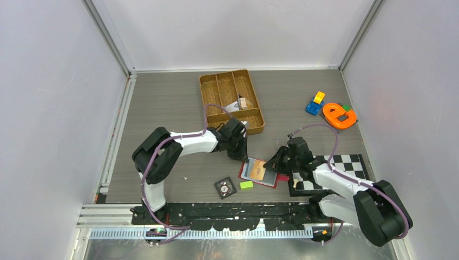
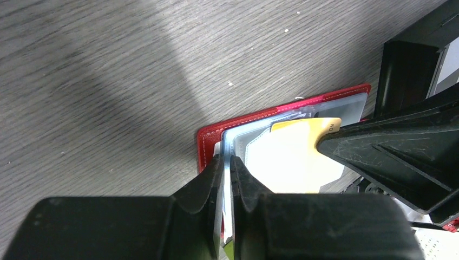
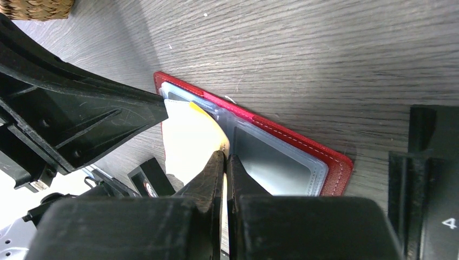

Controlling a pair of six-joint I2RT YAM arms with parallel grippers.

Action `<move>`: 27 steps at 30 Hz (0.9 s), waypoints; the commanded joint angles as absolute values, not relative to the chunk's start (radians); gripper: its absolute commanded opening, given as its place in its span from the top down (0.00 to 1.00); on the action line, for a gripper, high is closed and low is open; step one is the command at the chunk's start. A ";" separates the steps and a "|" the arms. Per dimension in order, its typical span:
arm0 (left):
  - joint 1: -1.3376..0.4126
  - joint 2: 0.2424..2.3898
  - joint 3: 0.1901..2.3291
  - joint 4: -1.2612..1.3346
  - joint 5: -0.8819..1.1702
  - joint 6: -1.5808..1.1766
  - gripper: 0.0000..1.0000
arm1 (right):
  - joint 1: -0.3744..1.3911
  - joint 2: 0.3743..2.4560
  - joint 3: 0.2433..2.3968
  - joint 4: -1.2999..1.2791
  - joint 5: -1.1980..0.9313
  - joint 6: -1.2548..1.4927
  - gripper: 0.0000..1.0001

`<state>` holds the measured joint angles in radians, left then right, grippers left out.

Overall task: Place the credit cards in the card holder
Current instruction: Insert the credit card into the card holder.

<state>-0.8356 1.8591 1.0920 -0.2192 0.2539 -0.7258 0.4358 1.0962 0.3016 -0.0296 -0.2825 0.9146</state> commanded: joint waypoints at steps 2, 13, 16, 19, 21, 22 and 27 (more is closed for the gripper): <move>-0.841 1.858 1.070 -0.220 0.186 -0.691 0.85 | 0.428 1.108 0.324 -0.065 -0.279 0.887 1.00; -0.848 1.881 1.080 -0.198 0.214 -0.689 0.83 | 0.425 1.184 0.360 -0.114 -0.333 0.846 1.00; -0.850 1.883 1.080 -0.198 0.214 -0.689 0.85 | 0.424 1.197 0.364 -0.112 -0.340 0.844 1.00; -0.850 1.886 1.078 -0.191 0.214 -0.689 0.90 | 0.425 1.211 0.367 -0.107 -0.348 0.841 1.00; -0.850 1.891 1.079 -0.188 0.217 -0.690 0.92 | 0.424 1.221 0.371 -0.107 -0.352 0.838 0.99; -0.850 1.893 1.078 -0.187 0.219 -0.691 0.92 | 0.423 1.228 0.374 -0.110 -0.353 0.838 0.99; -0.851 1.891 1.081 -0.185 0.217 -0.693 0.94 | 0.420 1.249 0.399 -0.132 -0.359 0.828 1.00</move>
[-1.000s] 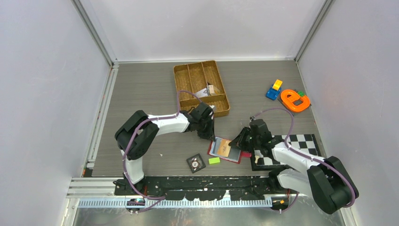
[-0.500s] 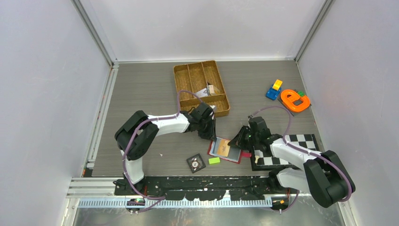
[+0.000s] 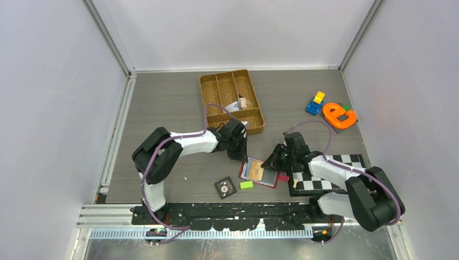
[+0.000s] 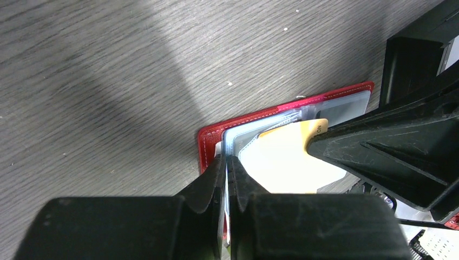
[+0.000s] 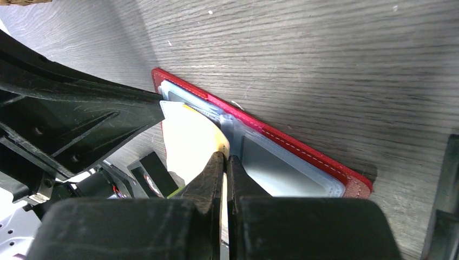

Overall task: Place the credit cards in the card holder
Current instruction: Insert the credit card into the card holder.

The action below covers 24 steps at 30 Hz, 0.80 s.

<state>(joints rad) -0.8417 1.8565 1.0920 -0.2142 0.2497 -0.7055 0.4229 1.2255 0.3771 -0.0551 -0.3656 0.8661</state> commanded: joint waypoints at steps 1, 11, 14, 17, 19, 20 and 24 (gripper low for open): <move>-0.851 1.889 1.079 -0.185 0.214 -0.692 0.94 | 0.420 1.253 0.402 -0.132 -0.359 0.827 1.00; -0.851 1.893 1.084 -0.176 0.227 -0.687 0.95 | 0.417 1.311 0.430 -0.118 -0.369 0.816 1.00; -0.852 1.894 1.087 -0.175 0.229 -0.686 0.95 | 0.416 1.328 0.435 -0.097 -0.370 0.815 0.99; -0.850 1.897 1.090 -0.177 0.232 -0.684 0.95 | 0.417 1.355 0.436 -0.061 -0.382 0.817 0.99; -0.850 1.901 1.093 -0.177 0.236 -0.684 0.95 | 0.416 1.374 0.443 -0.042 -0.394 0.815 1.00; -0.850 1.903 1.094 -0.177 0.237 -0.683 0.95 | 0.416 1.384 0.448 -0.039 -0.397 0.813 1.00; -0.850 1.906 1.099 -0.180 0.235 -0.680 0.96 | 0.417 1.420 0.473 -0.041 -0.412 0.799 1.00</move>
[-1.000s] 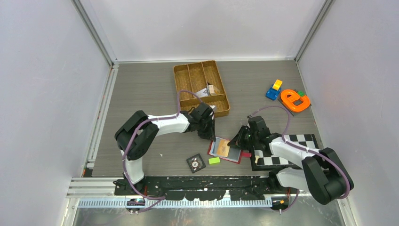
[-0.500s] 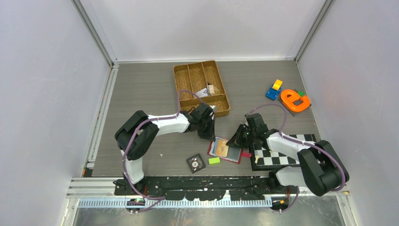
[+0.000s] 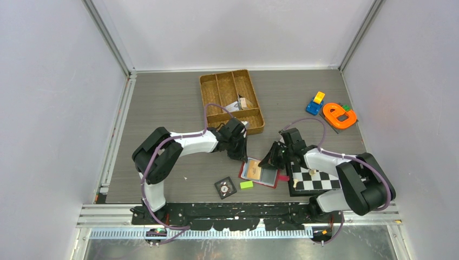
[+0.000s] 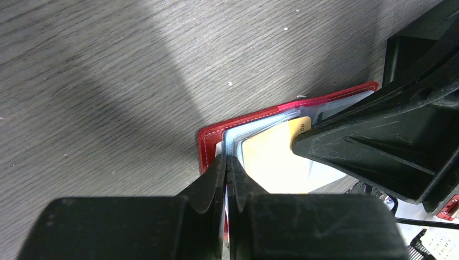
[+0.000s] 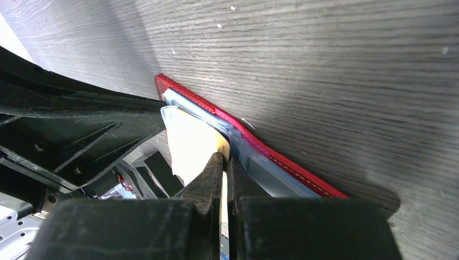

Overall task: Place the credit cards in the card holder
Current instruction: Insert the credit card into the card holder.

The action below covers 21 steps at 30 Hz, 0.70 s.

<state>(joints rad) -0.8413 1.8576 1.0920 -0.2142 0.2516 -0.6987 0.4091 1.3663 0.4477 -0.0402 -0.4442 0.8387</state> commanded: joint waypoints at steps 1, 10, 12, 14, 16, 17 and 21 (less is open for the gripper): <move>-0.850 1.905 1.100 -0.185 0.233 -0.679 0.96 | 0.416 1.424 0.480 -0.055 -0.411 0.794 1.00; -0.850 1.885 1.099 -0.211 0.188 -0.681 0.95 | 0.414 1.366 0.502 -0.223 -0.341 0.755 1.00; -0.850 1.877 1.095 -0.211 0.181 -0.681 0.94 | 0.414 1.363 0.505 -0.239 -0.340 0.755 1.00; -0.850 1.863 1.090 -0.210 0.175 -0.681 0.93 | 0.413 1.360 0.510 -0.255 -0.335 0.756 0.99; -0.850 1.849 1.087 -0.209 0.166 -0.681 0.92 | 0.414 1.361 0.519 -0.279 -0.327 0.753 0.99; -0.850 1.841 1.084 -0.208 0.162 -0.681 0.92 | 0.413 1.362 0.523 -0.289 -0.324 0.753 0.99; -0.850 1.812 1.078 -0.196 0.160 -0.681 0.88 | 0.413 1.361 0.527 -0.303 -0.323 0.750 0.99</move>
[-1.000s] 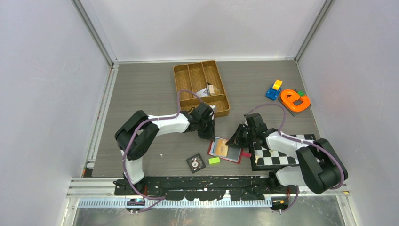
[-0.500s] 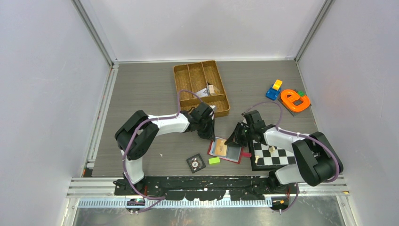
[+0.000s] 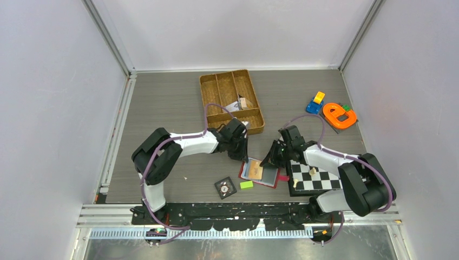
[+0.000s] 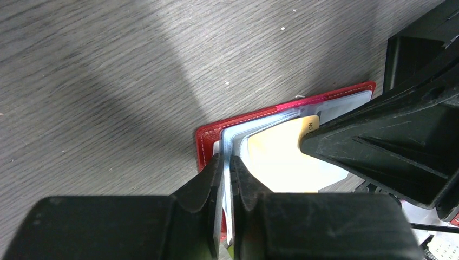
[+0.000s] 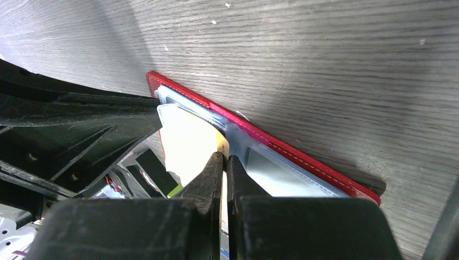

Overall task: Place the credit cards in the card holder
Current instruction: Insert the credit card into the card holder.

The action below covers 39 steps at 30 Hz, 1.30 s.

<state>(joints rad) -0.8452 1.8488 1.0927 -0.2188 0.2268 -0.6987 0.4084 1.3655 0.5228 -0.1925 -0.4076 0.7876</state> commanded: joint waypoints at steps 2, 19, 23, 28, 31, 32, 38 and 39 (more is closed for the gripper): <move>-0.850 1.800 1.075 -0.186 0.165 -0.684 0.87 | 0.414 1.359 0.526 -0.310 -0.325 0.749 0.99; -0.851 1.769 1.043 -0.073 0.200 -0.709 0.83 | 0.413 1.363 0.525 -0.323 -0.332 0.736 0.99; -0.853 1.801 1.068 -0.085 0.205 -0.704 0.82 | 0.414 1.366 0.522 -0.314 -0.350 0.734 1.00; -0.859 1.838 1.075 -0.093 0.222 -0.713 0.85 | 0.414 1.387 0.525 -0.314 -0.367 0.726 0.99; -0.864 1.846 1.075 -0.092 0.221 -0.712 0.87 | 0.414 1.398 0.527 -0.314 -0.373 0.722 1.00; -0.864 1.849 1.074 -0.093 0.221 -0.712 0.88 | 0.414 1.400 0.529 -0.315 -0.372 0.721 0.99; -0.867 1.860 1.071 -0.092 0.228 -0.713 0.94 | 0.413 1.411 0.544 -0.298 -0.373 0.725 0.99; -0.867 1.861 1.070 -0.093 0.228 -0.713 0.95 | 0.414 1.414 0.544 -0.294 -0.372 0.728 1.00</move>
<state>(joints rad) -0.8539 1.8336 1.0470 -0.1204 0.2058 -0.7063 0.4084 1.3796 0.5407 -0.2310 -0.4141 0.7601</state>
